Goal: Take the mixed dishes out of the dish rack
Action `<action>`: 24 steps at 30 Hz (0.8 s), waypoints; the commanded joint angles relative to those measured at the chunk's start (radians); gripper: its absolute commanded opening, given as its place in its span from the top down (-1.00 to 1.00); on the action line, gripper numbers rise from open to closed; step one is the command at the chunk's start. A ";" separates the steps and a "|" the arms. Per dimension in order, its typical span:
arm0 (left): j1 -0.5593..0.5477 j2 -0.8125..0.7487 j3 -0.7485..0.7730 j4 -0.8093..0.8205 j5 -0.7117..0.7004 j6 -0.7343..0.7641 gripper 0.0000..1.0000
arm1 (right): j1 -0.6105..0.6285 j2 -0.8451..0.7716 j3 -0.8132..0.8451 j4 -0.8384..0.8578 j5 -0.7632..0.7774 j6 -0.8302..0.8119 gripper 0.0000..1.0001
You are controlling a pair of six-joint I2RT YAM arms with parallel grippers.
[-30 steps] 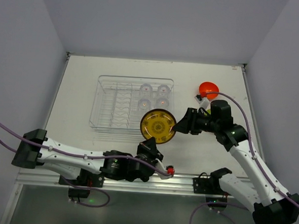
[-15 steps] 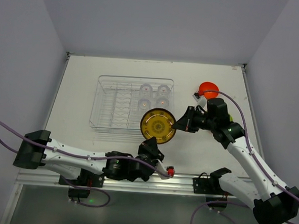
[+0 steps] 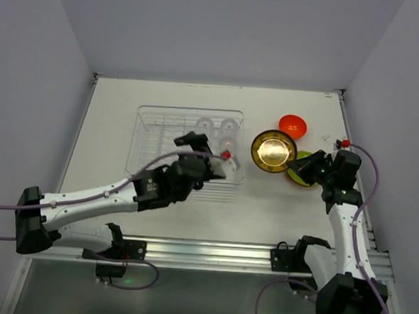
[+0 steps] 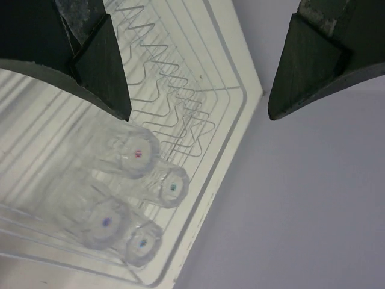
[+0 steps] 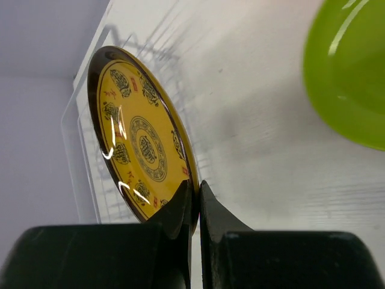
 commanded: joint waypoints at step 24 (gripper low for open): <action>0.718 -0.320 0.031 -0.455 0.337 -0.960 -1.00 | -0.486 0.146 -0.134 0.239 0.150 0.020 1.00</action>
